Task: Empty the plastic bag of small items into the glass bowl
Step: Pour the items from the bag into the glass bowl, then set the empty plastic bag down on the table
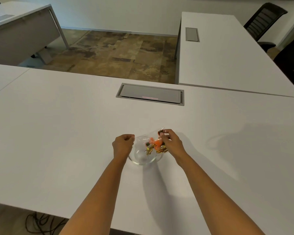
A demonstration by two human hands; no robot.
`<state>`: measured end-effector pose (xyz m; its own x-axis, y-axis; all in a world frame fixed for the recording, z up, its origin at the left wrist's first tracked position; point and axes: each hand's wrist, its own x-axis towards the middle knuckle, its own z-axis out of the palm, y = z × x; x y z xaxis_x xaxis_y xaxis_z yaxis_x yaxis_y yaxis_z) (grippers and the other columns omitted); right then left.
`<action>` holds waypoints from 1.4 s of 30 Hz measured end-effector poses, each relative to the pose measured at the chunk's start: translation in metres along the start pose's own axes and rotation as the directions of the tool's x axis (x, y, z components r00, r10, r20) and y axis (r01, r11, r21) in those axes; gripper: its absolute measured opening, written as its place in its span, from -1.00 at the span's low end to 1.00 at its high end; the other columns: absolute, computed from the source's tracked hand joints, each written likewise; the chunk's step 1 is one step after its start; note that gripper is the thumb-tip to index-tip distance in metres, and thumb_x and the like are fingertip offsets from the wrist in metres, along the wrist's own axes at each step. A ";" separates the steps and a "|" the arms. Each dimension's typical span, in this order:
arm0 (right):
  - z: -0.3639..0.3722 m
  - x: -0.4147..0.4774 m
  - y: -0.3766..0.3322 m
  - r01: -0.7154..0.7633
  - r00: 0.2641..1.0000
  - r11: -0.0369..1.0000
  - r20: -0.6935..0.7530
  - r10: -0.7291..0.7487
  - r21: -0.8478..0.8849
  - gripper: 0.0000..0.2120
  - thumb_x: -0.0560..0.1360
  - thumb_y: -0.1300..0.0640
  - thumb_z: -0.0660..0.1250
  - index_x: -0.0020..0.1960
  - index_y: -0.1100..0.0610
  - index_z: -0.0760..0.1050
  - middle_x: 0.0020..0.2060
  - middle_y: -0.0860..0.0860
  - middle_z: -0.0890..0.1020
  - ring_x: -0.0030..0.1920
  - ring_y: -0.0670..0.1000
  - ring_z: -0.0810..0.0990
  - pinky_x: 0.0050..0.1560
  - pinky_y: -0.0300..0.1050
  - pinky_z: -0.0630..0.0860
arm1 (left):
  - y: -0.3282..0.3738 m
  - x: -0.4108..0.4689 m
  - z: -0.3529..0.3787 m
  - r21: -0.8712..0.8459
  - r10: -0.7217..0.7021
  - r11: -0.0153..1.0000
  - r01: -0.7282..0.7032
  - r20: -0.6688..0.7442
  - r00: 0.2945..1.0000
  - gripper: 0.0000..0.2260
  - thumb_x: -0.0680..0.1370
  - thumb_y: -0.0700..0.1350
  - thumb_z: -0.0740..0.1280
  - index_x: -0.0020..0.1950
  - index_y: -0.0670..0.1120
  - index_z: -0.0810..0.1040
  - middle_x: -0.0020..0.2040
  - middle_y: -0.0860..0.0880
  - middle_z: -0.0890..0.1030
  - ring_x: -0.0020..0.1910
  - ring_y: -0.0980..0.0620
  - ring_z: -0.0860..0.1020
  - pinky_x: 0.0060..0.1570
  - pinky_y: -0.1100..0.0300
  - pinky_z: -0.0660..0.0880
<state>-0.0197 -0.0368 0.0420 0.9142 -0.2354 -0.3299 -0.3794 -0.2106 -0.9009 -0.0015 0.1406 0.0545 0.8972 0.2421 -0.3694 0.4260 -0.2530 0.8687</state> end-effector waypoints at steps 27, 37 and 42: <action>-0.008 -0.025 -0.030 0.227 0.935 0.966 -0.306 -0.180 0.126 -0.86 0.53 0.10 0.29 0.02 0.12 0.57 -0.14 0.07 0.67 -0.25 0.03 0.66 -0.37 -0.30 0.59 | 0.007 -0.005 0.013 -0.089 0.048 0.996 -0.033 0.180 0.983 -0.60 0.56 0.07 0.24 0.20 -0.21 0.56 0.06 -0.14 0.66 0.00 -0.06 0.63 0.03 0.11 0.60; -0.027 -0.047 0.018 -0.049 0.976 0.885 -0.165 0.141 0.464 -0.86 0.53 0.13 0.30 0.04 0.15 0.57 -0.21 0.02 0.65 -0.31 0.01 0.63 -0.38 -0.24 0.56 | -0.024 -0.033 0.027 -0.093 -0.051 0.993 0.078 0.263 0.964 -0.75 0.46 0.04 0.41 -0.05 -0.12 0.54 -0.18 -0.05 0.59 -0.27 0.06 0.53 -0.24 0.26 0.52; -0.034 -0.057 0.031 -0.096 0.978 0.870 -0.118 0.173 0.484 -0.88 0.53 0.13 0.29 0.02 0.12 0.56 -0.19 0.01 0.65 -0.28 0.01 0.63 -0.29 -0.18 0.55 | -0.027 -0.045 0.029 -0.141 -0.114 0.974 0.175 0.360 0.926 -0.61 0.45 0.00 0.43 0.16 -0.20 0.50 -0.05 -0.11 0.60 -0.14 -0.02 0.58 -0.28 0.18 0.57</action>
<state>-0.0885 -0.0622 0.0424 0.8112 -0.3787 -0.4456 -0.3487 0.2983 -0.8885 -0.0501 0.1094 0.0377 0.8243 -0.0847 -0.5598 0.5553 -0.0717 0.8285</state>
